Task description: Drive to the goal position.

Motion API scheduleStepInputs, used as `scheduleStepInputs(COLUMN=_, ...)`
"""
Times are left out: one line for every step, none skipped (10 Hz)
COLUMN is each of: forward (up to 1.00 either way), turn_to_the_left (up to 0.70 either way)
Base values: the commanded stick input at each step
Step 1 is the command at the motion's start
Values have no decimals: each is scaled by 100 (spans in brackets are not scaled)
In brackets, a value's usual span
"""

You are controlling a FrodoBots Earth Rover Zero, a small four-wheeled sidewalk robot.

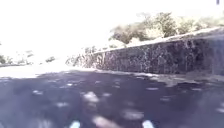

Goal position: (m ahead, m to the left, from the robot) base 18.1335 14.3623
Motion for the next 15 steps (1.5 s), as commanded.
scheduleStepInputs(forward=100, turn_to_the_left=19)
scheduleStepInputs(forward=100, turn_to_the_left=37)
scheduleStepInputs(forward=100, turn_to_the_left=24)
scheduleStepInputs(forward=100, turn_to_the_left=10)
scheduleStepInputs(forward=100, turn_to_the_left=36)
scheduleStepInputs(forward=100, turn_to_the_left=22)
scheduleStepInputs(forward=100, turn_to_the_left=7)
scheduleStepInputs(forward=100, turn_to_the_left=33)
scheduleStepInputs(forward=100, turn_to_the_left=19)
scheduleStepInputs(forward=100, turn_to_the_left=4)
scheduleStepInputs(forward=100, turn_to_the_left=35)
scheduleStepInputs(forward=100, turn_to_the_left=36)
scheduleStepInputs(forward=100, turn_to_the_left=37)
scheduleStepInputs(forward=100, turn_to_the_left=11)
scheduleStepInputs(forward=100, turn_to_the_left=25)
